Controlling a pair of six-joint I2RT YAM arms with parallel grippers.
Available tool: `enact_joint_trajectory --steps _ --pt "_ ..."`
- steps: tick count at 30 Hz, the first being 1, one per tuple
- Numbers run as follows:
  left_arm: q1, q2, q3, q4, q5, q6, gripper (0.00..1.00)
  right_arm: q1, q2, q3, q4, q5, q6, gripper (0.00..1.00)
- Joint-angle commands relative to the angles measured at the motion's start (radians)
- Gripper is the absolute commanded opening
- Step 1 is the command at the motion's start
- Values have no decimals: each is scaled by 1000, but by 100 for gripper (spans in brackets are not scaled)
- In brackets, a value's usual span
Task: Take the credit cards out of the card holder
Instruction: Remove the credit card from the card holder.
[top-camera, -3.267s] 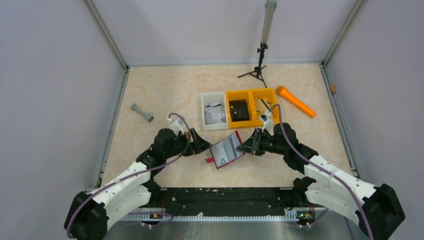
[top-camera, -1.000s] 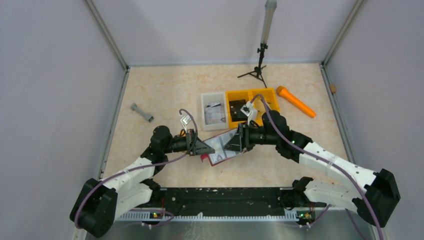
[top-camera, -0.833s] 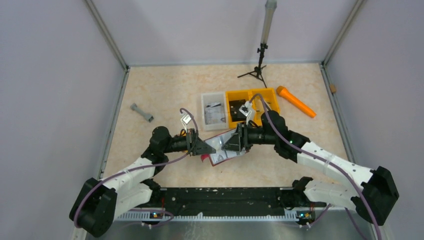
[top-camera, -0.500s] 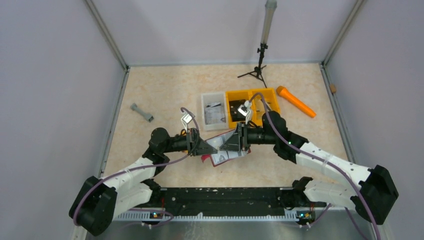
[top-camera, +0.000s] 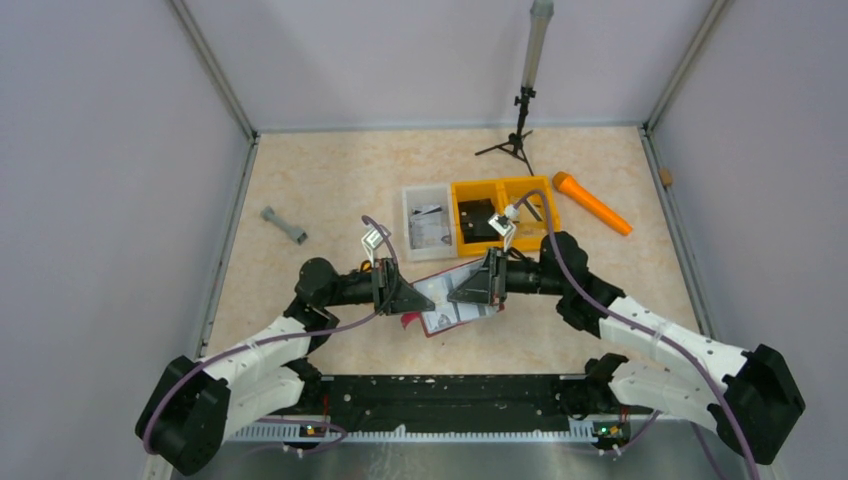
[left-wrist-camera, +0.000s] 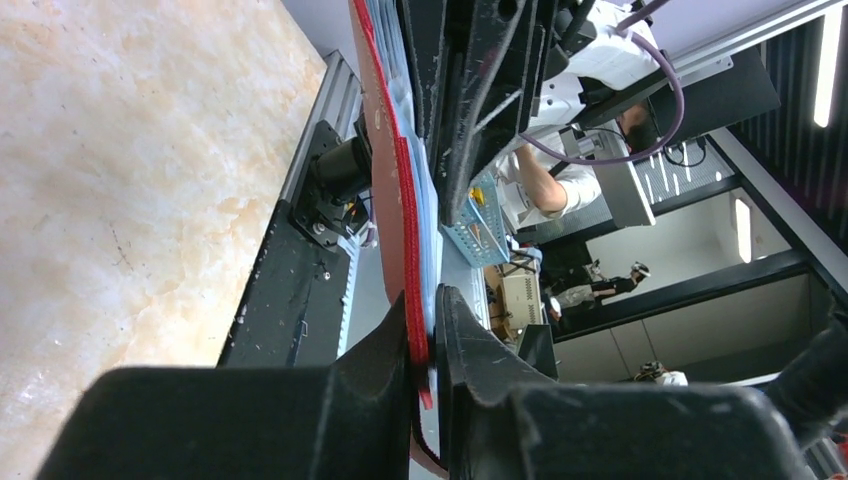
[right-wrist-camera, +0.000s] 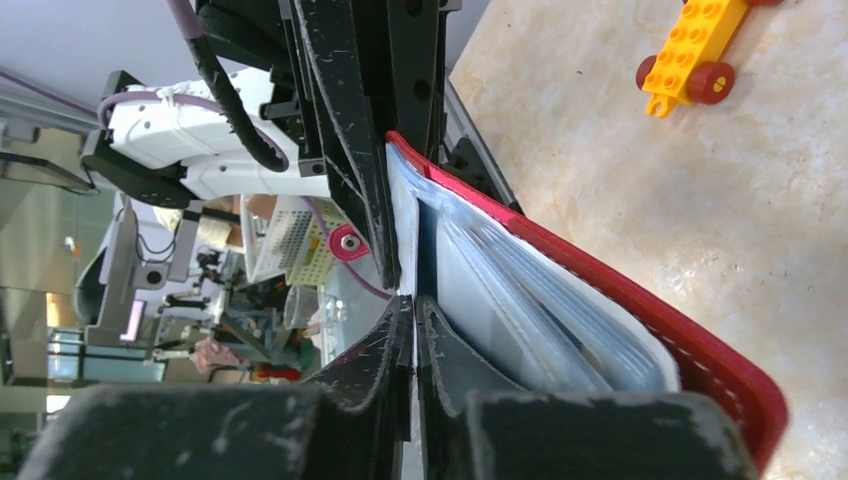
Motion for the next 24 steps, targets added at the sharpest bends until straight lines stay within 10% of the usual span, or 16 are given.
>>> enact_joint_trajectory --steps 1,9,24 --pt "-1 -21 24 94 -11 -5 15 -29 -33 -35 163 -73 76 1" --pt "-3 -17 29 99 -8 -9 27 -31 -33 -39 197 -90 93 0" --pt "-3 -23 22 115 -15 -12 18 -87 -41 -105 200 -88 108 0"
